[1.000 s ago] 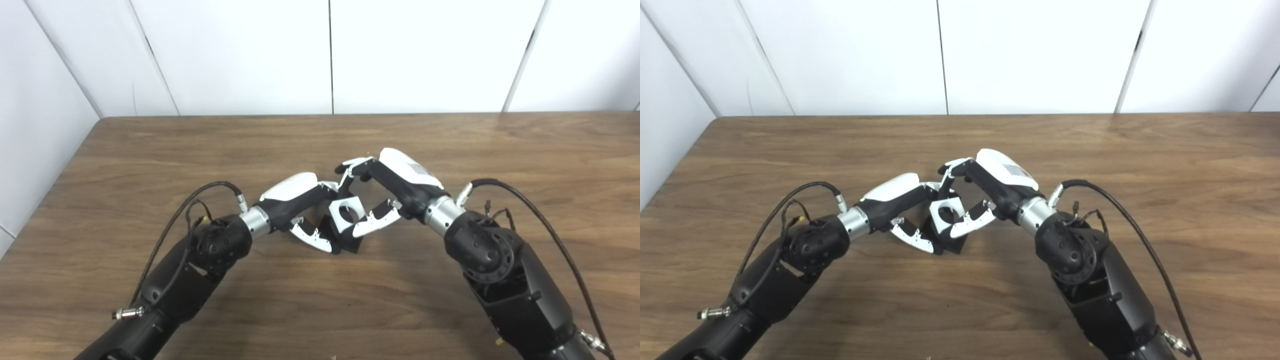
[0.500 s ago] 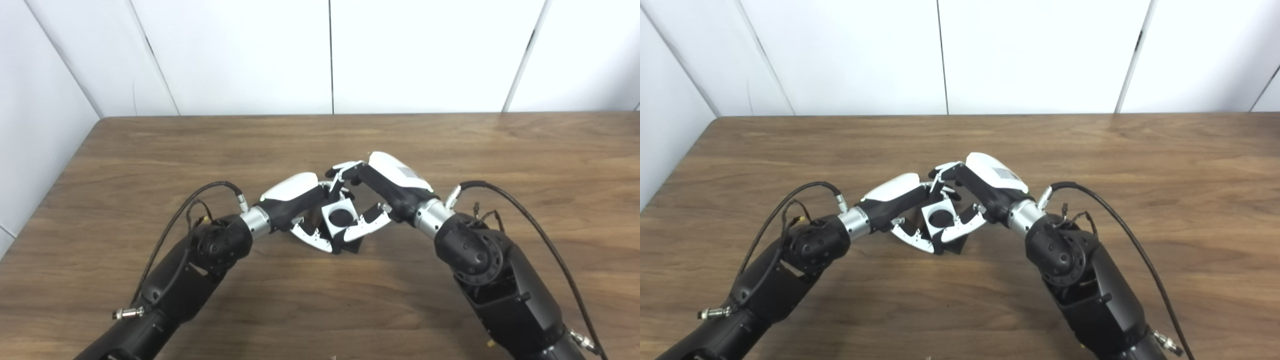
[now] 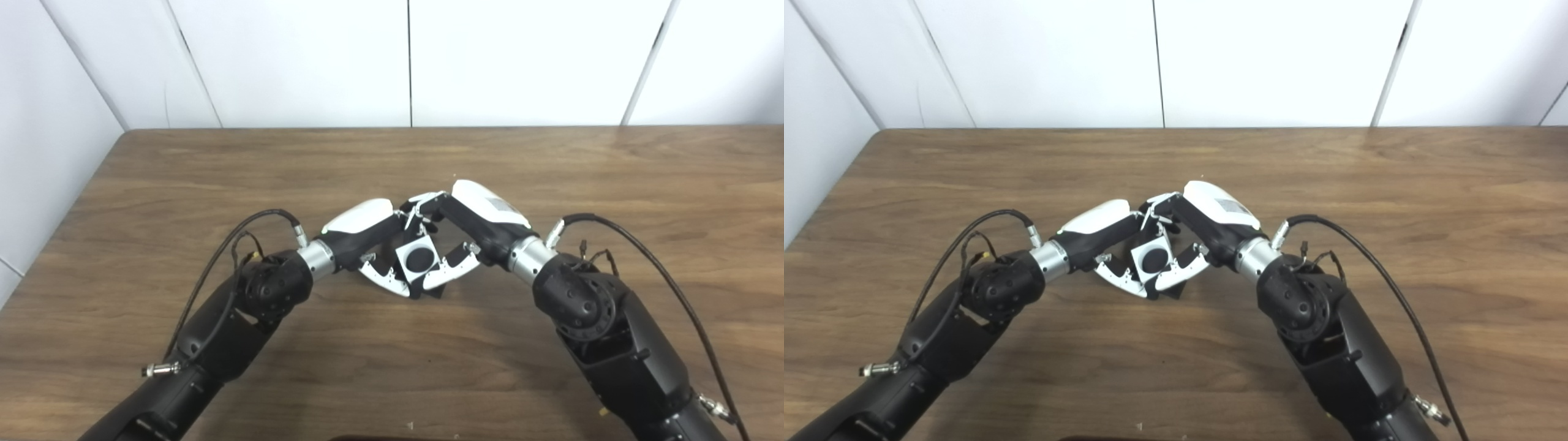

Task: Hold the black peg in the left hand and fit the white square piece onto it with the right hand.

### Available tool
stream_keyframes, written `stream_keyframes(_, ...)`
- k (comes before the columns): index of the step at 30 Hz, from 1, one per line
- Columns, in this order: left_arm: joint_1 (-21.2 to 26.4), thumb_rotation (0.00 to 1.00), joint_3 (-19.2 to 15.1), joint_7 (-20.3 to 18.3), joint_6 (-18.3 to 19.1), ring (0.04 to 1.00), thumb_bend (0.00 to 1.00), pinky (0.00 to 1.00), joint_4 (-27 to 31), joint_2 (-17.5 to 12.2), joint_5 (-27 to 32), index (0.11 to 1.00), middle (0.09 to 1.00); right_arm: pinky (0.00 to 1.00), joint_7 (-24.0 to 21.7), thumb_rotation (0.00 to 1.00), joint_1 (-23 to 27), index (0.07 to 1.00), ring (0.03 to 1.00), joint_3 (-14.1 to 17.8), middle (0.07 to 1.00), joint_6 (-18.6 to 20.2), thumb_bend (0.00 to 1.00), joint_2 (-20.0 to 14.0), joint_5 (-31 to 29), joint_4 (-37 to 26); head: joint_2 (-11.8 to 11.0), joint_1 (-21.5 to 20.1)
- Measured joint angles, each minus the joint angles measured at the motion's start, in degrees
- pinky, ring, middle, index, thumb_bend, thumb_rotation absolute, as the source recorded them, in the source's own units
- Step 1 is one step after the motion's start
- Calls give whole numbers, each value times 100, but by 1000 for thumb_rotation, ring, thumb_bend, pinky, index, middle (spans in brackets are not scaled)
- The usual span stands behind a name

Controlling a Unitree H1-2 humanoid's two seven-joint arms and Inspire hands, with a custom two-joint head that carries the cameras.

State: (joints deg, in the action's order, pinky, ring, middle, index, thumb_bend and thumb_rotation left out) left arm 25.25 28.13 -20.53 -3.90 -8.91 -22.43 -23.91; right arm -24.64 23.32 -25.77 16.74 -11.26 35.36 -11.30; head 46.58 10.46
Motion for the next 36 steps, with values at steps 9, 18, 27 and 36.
stream_keyframes(9, -4, 71, 6, 0, 6, 904, 523, 878, 15, -18, 6, 490, 840, 754, 2, 135, -35, 482, 859, 20, 824, -14, 520, -20, -17, 0, 9, -79)
stream_keyframes(18, -5, 71, 7, 0, 11, 902, 523, 860, 25, -26, 6, 490, 841, 750, -9, 138, -43, 488, 852, 74, 834, -5, 520, -55, -87, -1, 18, -79)
stream_keyframes(27, -9, 73, 13, 0, 42, 903, 522, 875, 50, -32, 1, 490, 846, 719, -236, 245, -60, 867, 873, 60, 928, 35, 873, -216, -79, -14, 35, -53)
stream_keyframes(36, -9, 73, 21, 0, 59, 903, 522, 880, 65, -41, -4, 490, 850, 729, -291, 245, -62, 865, 877, 75, 935, 48, 880, -220, -79, -29, 53, -44)
